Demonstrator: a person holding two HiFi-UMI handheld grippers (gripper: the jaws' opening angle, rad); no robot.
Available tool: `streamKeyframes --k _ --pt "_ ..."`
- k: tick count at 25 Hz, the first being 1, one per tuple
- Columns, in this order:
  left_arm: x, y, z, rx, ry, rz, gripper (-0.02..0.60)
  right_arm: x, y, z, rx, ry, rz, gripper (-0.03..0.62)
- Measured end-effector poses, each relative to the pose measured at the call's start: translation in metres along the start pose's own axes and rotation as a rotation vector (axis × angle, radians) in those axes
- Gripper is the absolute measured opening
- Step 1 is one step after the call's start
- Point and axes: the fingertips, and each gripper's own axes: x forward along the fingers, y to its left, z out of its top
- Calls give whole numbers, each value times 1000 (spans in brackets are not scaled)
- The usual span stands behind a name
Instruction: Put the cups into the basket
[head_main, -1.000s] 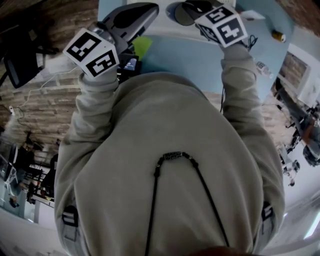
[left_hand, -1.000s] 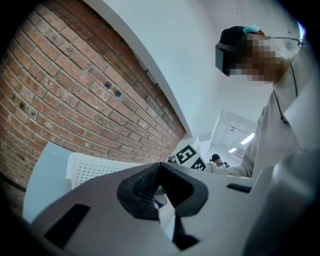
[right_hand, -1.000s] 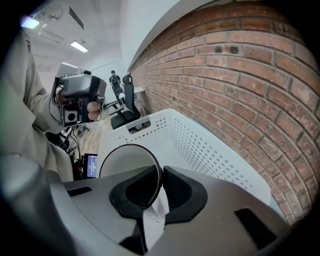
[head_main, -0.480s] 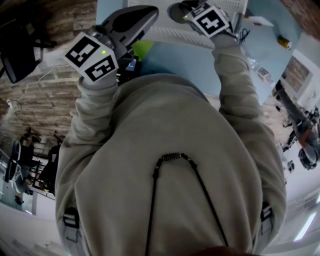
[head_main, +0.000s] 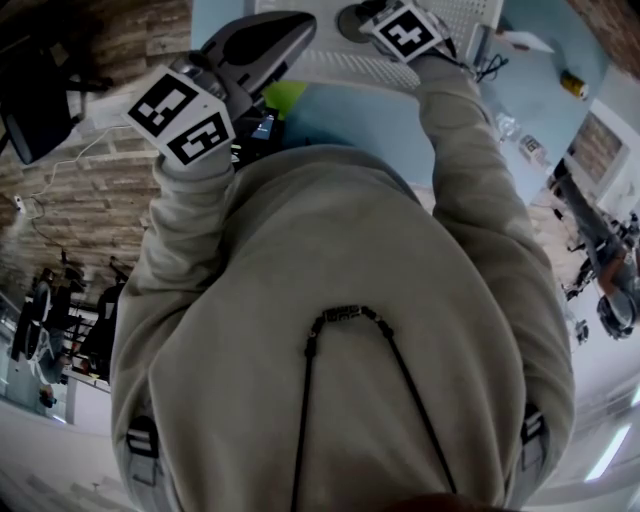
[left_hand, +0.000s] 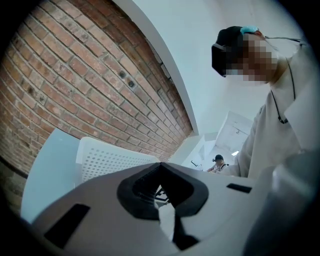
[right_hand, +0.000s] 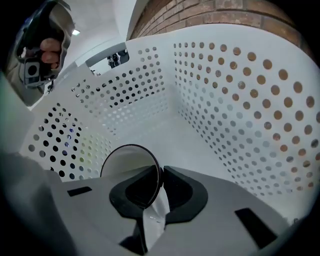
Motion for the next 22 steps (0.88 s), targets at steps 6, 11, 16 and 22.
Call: streamKeyframes --k 6,11,16,22 --pt "-2 1 -3 -5 -1 3 -3 7 4 -9 8 17 13 49" --pt "-2 0 -4 -5 -2 1 -3 7 7 -8 11 12 27 122" --pt "-2 0 -4 -1 -6 2 -3 8 7 -11 1 27 34 216" --pt "-12 -4 -2 6 -11 1 -3 -17 10 5 -12 -1 -10 227"
